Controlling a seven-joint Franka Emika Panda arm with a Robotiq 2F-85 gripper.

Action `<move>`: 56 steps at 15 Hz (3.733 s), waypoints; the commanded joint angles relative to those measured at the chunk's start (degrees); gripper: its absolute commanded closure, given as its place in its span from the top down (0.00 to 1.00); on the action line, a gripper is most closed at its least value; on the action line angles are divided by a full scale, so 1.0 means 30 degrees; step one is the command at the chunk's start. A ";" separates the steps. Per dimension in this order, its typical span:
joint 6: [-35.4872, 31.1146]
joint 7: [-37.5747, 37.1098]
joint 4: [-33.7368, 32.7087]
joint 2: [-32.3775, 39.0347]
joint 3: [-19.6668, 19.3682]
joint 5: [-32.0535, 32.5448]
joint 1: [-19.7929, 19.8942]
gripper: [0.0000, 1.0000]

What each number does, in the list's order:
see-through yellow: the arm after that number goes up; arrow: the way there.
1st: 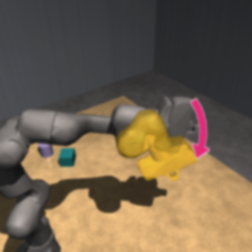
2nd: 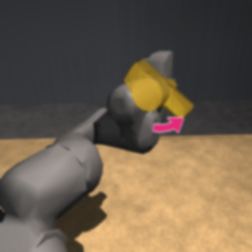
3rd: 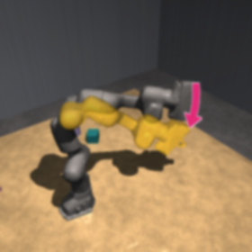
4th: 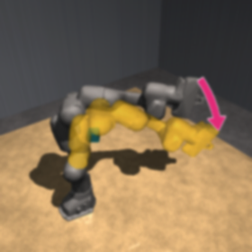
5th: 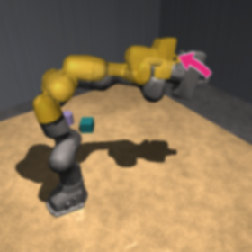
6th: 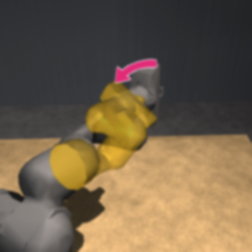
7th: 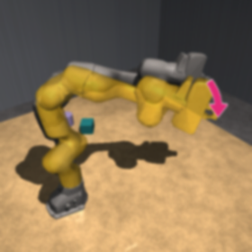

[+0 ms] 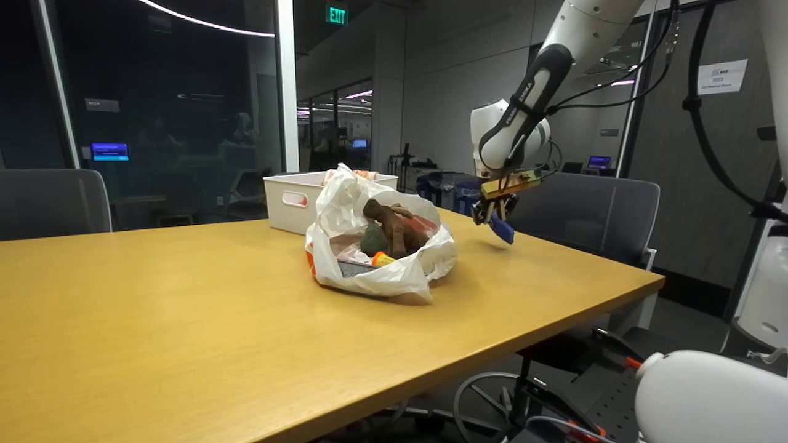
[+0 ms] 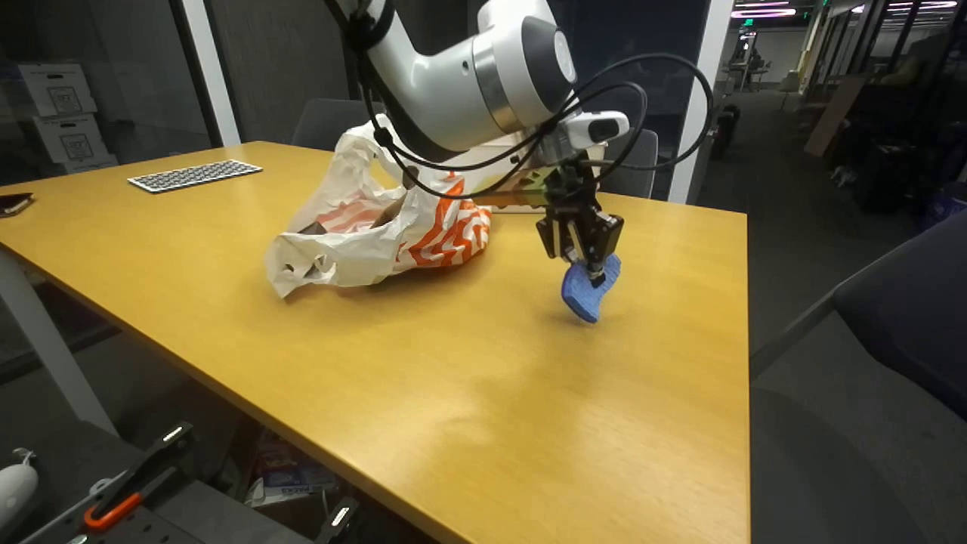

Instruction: Put the duster, the turnip plush toy, the yellow container, the moose toy and the blue sponge in the plastic

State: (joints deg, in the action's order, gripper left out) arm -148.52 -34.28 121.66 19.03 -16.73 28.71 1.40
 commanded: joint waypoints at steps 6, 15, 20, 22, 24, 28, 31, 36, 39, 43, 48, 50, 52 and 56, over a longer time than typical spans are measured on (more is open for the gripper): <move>-0.0774 0.2126 0.6015 -0.9418 0.2499 0.2208 -0.0593 0.16; -0.0962 0.6508 0.7736 -1.2700 0.8655 -0.4032 -0.3635 0.16; -0.2076 0.8559 0.5514 -0.8671 1.0500 -0.3457 -0.3998 0.16; -0.1690 0.8129 0.4442 -0.7014 1.0887 -0.1367 -0.3485 0.16; -0.1068 0.7488 0.3038 -0.5236 1.0627 0.1302 -0.3384 0.16; -0.0184 0.7943 0.0561 -0.2355 0.9973 0.3512 -0.3476 0.16; 0.0078 0.8702 -0.0727 -0.0888 0.8780 0.3009 -0.4261 0.16; 0.0152 0.9338 -0.1067 -0.0613 0.8124 0.2179 -0.4425 0.53; 0.1019 1.0039 -0.0735 -0.1182 0.8201 0.0642 -0.4186 0.76; 0.0982 1.3314 0.0872 -0.3200 0.9205 -0.4358 -0.3390 1.00; 0.0339 1.8377 0.2109 -0.4674 1.0806 -1.1970 -0.3227 1.00; -0.0299 1.8621 0.2208 -0.4425 1.1003 -1.3319 -0.3698 1.00; -0.1299 1.8155 0.2258 -0.3917 1.1121 -1.3253 -0.4072 1.00; -0.4304 1.4771 0.2113 -0.2552 1.0029 -0.8877 -0.4844 1.00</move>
State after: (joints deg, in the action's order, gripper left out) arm -155.33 16.76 128.51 8.82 16.05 -5.97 -11.39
